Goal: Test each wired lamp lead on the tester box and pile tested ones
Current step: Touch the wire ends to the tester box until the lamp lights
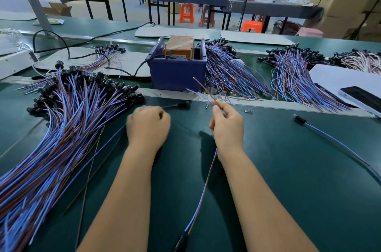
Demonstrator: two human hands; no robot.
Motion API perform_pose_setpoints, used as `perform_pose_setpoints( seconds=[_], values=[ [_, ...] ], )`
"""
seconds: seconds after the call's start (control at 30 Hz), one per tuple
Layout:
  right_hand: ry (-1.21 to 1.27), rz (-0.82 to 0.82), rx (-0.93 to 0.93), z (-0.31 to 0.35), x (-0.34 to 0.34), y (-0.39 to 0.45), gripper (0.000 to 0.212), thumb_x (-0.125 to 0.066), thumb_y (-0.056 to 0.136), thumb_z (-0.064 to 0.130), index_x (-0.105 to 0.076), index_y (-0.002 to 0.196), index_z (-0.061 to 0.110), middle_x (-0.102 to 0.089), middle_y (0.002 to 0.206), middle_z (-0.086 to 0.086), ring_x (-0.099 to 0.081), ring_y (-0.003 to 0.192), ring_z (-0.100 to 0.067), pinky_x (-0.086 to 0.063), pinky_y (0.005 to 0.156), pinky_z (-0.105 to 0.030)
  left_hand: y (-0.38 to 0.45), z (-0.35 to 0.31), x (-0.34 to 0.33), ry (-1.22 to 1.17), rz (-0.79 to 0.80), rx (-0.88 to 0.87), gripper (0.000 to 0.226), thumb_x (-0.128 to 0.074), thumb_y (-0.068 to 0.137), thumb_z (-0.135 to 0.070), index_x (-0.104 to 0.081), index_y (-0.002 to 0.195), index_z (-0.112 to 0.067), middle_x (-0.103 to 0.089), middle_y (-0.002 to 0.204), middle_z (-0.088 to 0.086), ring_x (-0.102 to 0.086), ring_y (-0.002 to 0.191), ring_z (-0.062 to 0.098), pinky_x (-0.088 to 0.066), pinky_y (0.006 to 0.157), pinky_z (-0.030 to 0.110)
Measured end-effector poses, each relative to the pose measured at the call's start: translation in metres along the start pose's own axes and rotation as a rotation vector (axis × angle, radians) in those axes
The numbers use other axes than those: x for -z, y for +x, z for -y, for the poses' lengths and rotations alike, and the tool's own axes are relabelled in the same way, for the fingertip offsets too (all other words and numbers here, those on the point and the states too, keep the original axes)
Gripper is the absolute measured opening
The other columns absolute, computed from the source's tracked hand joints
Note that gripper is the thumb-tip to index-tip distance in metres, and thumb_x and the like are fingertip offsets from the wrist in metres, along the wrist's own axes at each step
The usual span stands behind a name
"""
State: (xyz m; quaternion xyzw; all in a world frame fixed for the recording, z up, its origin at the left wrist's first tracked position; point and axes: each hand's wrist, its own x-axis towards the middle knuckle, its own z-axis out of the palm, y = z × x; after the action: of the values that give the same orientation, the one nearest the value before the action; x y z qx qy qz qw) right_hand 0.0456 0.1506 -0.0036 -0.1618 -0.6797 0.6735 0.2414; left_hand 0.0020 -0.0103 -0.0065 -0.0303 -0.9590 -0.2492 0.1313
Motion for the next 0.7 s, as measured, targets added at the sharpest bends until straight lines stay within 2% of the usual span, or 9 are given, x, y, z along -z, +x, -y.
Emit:
perform_pose_setpoints(
  seconds=[0.07, 0.17, 0.23, 0.3, 0.4, 0.47, 0.53, 0.6, 0.7],
  values=[
    [-0.036, 0.013, 0.027, 0.000, -0.001, -0.001, 0.024, -0.047, 0.100, 0.015, -0.068, 0.094, 0.024, -0.036, 0.053, 0.007, -0.029, 0.045, -0.007, -0.028, 0.043, -0.018, 0.003, 0.007, 0.001, 0.068, 0.092, 0.144, 0.035, -0.043, 0.095, -0.031, -0.064, 0.120, -0.023, -0.048, 0.147, 0.006, -0.023, 0.146, 0.025, -0.017, 0.115, 0.049],
    [0.033, 0.037, -0.055, 0.000, -0.003, 0.000, 0.025, -0.042, 0.100, 0.017, -0.062, 0.085, 0.020, -0.032, 0.049, 0.013, -0.026, 0.044, -0.006, -0.024, 0.042, -0.017, 0.002, 0.004, 0.000, 0.173, 0.122, 0.192, 0.047, -0.042, 0.095, -0.034, -0.051, 0.138, -0.017, -0.024, 0.161, 0.012, -0.001, 0.151, 0.029, -0.005, 0.117, 0.056],
    [0.062, 0.051, -0.093, 0.000, -0.002, 0.001, 0.026, -0.039, 0.099, 0.014, -0.060, 0.085, 0.018, -0.033, 0.048, 0.014, -0.026, 0.043, -0.005, -0.023, 0.042, -0.017, -0.003, -0.007, -0.002, 0.145, -0.004, 0.117, 0.045, -0.047, 0.094, -0.033, -0.055, 0.135, -0.016, -0.033, 0.157, 0.011, -0.014, 0.147, 0.030, -0.016, 0.114, 0.050],
    [0.074, 0.079, -0.090, 0.000, -0.003, 0.001, 0.026, -0.038, 0.099, 0.012, -0.060, 0.086, 0.017, -0.034, 0.050, 0.011, -0.026, 0.043, -0.005, -0.024, 0.043, -0.017, -0.008, -0.021, -0.003, -0.059, -0.096, -0.004, 0.032, -0.050, 0.093, -0.028, -0.066, 0.119, -0.020, -0.059, 0.134, 0.006, -0.042, 0.129, 0.028, -0.034, 0.102, 0.040],
    [0.108, 0.107, -0.030, 0.001, -0.005, 0.000, 0.027, -0.038, 0.102, 0.012, -0.061, 0.089, 0.018, -0.036, 0.055, 0.007, -0.029, 0.047, -0.005, -0.026, 0.044, -0.017, -0.021, -0.045, -0.008, -0.385, 0.097, -0.053, 0.025, -0.050, 0.093, -0.025, -0.069, 0.085, -0.011, -0.069, 0.086, 0.005, -0.060, 0.088, 0.027, -0.050, 0.079, 0.040],
    [0.134, 0.088, 0.013, 0.001, -0.006, 0.001, 0.027, -0.040, 0.103, 0.013, -0.063, 0.090, 0.022, -0.038, 0.056, 0.008, -0.033, 0.049, -0.005, -0.030, 0.046, -0.017, -0.029, -0.053, -0.012, -0.408, 0.206, -0.137, 0.030, -0.053, 0.091, -0.027, -0.062, 0.072, -0.006, -0.064, 0.069, 0.007, -0.057, 0.073, 0.027, -0.049, 0.068, 0.041],
    [0.166, 0.072, 0.034, 0.002, -0.005, 0.001, 0.028, -0.043, 0.103, 0.014, -0.066, 0.090, 0.024, -0.044, 0.056, 0.012, -0.038, 0.051, -0.003, -0.036, 0.050, -0.015, -0.035, -0.060, -0.015, -0.502, 0.300, -0.188, 0.030, -0.051, 0.087, -0.033, -0.056, 0.065, -0.014, -0.056, 0.058, -0.002, -0.049, 0.058, 0.018, -0.042, 0.057, 0.034],
    [0.201, 0.085, 0.010, 0.003, -0.004, 0.002, 0.029, -0.047, 0.102, 0.015, -0.071, 0.088, 0.026, -0.049, 0.061, 0.013, -0.043, 0.055, -0.003, -0.041, 0.056, -0.016, -0.039, -0.065, -0.015, -0.651, 0.392, -0.186, 0.023, -0.049, 0.086, -0.032, -0.062, 0.068, -0.026, -0.059, 0.059, -0.009, -0.050, 0.057, 0.012, -0.041, 0.058, 0.031],
    [0.280, 0.136, -0.075, 0.007, -0.004, 0.001, 0.031, -0.051, 0.100, 0.016, -0.075, 0.084, 0.026, -0.053, 0.072, 0.007, -0.049, 0.063, -0.008, -0.044, 0.060, -0.022, -0.039, -0.067, -0.015, -0.789, 0.394, -0.152, 0.017, -0.055, 0.094, -0.017, -0.072, 0.093, -0.019, -0.074, 0.083, 0.000, -0.066, 0.077, 0.022, -0.053, 0.077, 0.040]
  ],
)
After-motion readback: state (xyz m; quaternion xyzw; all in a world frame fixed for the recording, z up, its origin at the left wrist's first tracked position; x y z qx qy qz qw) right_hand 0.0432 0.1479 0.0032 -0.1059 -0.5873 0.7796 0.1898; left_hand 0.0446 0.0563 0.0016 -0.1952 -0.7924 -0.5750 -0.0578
